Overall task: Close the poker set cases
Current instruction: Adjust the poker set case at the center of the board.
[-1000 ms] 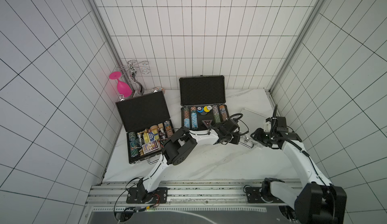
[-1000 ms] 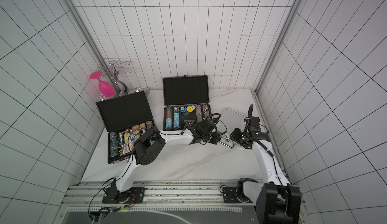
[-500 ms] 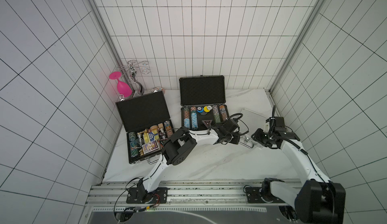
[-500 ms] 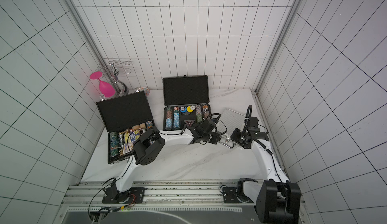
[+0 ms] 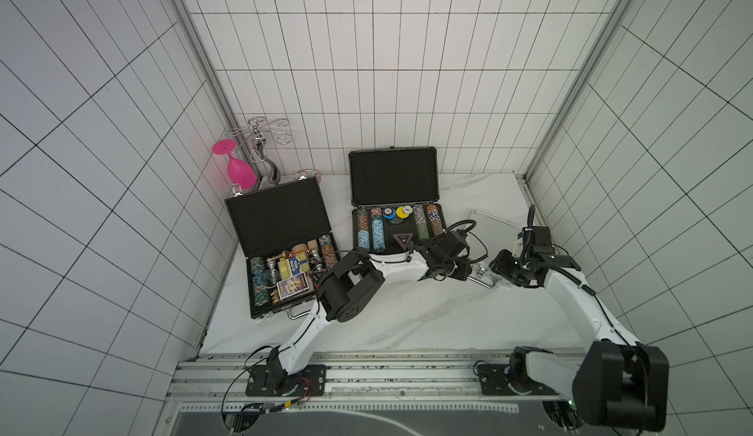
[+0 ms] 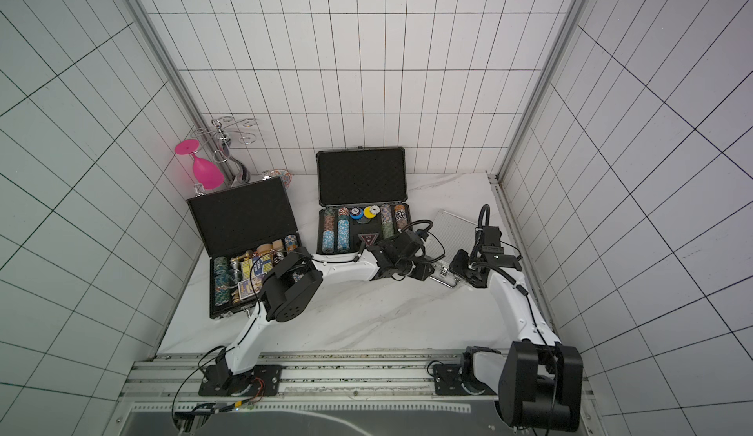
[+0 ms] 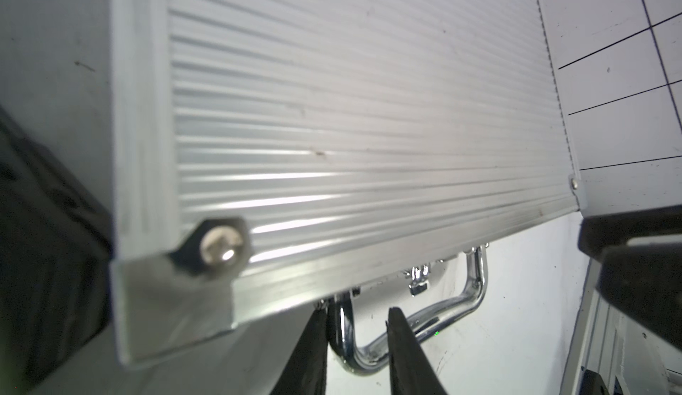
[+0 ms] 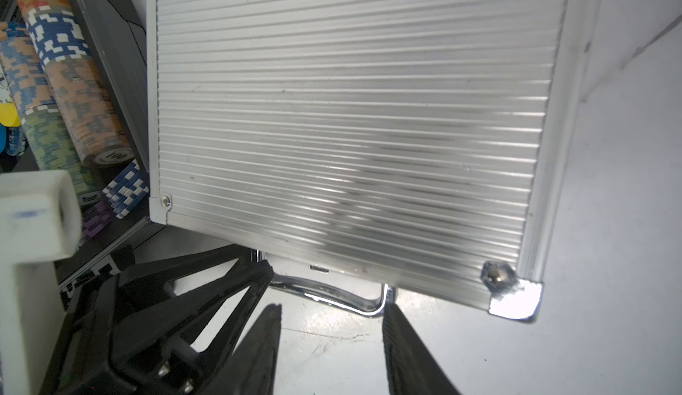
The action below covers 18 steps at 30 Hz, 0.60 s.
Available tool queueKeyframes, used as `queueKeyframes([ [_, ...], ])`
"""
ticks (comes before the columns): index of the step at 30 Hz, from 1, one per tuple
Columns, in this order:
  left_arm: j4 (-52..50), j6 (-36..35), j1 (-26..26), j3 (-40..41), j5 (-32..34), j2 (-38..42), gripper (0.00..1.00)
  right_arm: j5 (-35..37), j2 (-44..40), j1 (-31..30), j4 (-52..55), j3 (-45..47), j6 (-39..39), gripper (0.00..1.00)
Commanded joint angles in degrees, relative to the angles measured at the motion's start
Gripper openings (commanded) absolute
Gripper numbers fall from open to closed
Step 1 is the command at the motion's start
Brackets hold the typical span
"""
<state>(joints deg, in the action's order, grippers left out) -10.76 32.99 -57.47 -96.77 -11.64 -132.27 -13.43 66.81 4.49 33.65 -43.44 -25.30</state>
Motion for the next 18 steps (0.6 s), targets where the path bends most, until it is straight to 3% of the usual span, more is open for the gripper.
queueKeyframes([
  [1, -1.11, -1.50, -0.53, -3.34, 4.75, -2.70, 0.32, -0.16, 0.25, 0.26, -0.06, -2.52, -0.54, 0.48],
  [4, -2.01, -1.01, -0.37, -3.00, 6.14, -3.41, 0.33, -0.80, 0.19, 0.37, -0.34, -2.61, -0.67, 0.48],
  [8, 1.47, 0.93, 0.01, -1.79, 4.43, -4.47, 0.21, -1.53, 0.17, 0.35, -0.70, -2.57, -0.77, 0.47],
  [14, -0.35, -0.31, -0.53, -4.43, 6.93, -6.19, 0.28, -1.95, -0.16, 0.39, -0.70, -2.87, -0.80, 0.46],
  [18, 0.39, -0.33, -0.62, -4.55, 6.54, -7.02, 0.23, -2.38, -0.18, 0.38, -1.04, -2.62, -0.83, 0.46],
])
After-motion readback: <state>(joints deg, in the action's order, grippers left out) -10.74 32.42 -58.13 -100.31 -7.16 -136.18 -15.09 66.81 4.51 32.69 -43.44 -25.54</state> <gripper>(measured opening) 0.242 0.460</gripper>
